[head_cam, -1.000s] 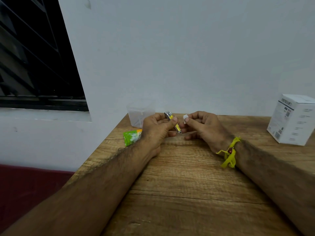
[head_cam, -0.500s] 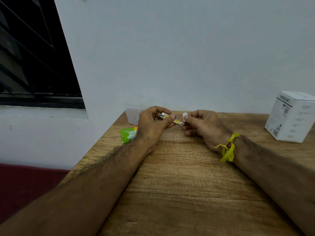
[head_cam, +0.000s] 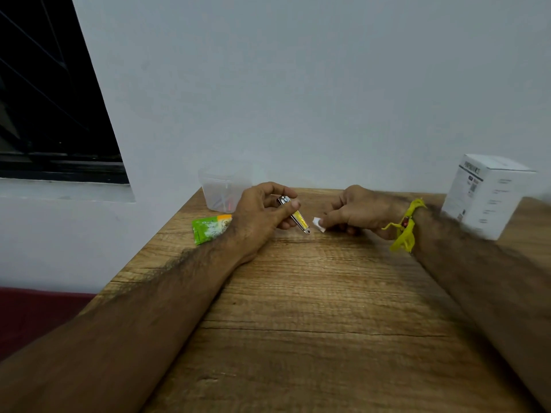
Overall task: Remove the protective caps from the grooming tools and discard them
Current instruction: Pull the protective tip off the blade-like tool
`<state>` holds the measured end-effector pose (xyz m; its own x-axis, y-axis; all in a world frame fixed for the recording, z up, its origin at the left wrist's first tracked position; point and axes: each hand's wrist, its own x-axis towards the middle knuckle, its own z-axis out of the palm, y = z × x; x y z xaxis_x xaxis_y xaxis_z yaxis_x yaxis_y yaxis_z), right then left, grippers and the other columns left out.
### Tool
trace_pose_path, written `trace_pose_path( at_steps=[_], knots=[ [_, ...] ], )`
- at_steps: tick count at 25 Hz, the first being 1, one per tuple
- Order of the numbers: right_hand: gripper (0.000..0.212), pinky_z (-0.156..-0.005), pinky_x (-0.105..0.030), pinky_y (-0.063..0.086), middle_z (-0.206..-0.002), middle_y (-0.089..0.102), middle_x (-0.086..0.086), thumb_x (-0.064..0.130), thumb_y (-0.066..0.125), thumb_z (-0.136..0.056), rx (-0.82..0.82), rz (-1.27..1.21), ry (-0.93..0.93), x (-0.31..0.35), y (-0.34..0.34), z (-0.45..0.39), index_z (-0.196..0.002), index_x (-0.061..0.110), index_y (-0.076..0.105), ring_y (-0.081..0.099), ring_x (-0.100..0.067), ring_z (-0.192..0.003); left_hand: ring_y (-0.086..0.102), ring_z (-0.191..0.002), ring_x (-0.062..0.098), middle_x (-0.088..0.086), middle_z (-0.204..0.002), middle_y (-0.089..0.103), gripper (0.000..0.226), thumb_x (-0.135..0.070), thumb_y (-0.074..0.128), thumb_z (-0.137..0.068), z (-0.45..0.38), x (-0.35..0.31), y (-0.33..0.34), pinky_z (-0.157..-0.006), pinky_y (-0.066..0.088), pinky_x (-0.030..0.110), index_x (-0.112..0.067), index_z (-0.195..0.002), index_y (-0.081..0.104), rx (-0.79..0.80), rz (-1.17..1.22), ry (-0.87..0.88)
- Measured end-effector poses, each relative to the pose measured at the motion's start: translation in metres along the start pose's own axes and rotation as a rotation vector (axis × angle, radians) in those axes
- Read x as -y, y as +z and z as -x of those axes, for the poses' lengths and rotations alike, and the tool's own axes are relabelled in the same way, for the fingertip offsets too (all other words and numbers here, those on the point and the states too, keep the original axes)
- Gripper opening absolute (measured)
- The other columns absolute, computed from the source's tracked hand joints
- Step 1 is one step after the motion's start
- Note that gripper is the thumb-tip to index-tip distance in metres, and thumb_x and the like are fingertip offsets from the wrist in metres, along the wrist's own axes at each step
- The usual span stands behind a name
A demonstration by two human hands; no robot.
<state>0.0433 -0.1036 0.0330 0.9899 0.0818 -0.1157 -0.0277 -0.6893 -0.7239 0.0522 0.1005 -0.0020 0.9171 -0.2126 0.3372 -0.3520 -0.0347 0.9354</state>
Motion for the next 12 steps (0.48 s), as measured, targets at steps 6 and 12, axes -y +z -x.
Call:
trace_pose_path(
  at_steps=[6, 12],
  knots=[
    [0.018, -0.045, -0.02, 0.041, -0.06, 0.061, -0.003, 0.017, 0.077, -0.087, -0.095, -0.106, -0.018, 0.0, 0.004, 0.003, -0.078, 0.004, 0.069, 0.05, -0.01, -0.048, 0.07, -0.068, 0.018, 0.022, -0.085, 0.071, 0.015, -0.004, 0.072, -0.089, 0.002, -0.002, 0.002, -0.065, 0.06, 0.024, -0.003, -0.104, 0.071, -0.049, -0.003, 0.065],
    [0.025, -0.05, -0.018, 0.055, -0.092, 0.073, -0.02, 0.012, 0.066, -0.095, 0.002, -0.731, -0.03, 0.006, 0.022, 0.002, -0.111, -0.008, 0.065, 0.074, -0.019, -0.067, 0.073, -0.087, 0.037, 0.027, -0.094, 0.072, 0.023, -0.003, 0.081, -0.079, 0.003, -0.004, 0.001, -0.077, 0.062, 0.03, -0.003, -0.101, 0.073, -0.113, -0.046, 0.067]
  ],
)
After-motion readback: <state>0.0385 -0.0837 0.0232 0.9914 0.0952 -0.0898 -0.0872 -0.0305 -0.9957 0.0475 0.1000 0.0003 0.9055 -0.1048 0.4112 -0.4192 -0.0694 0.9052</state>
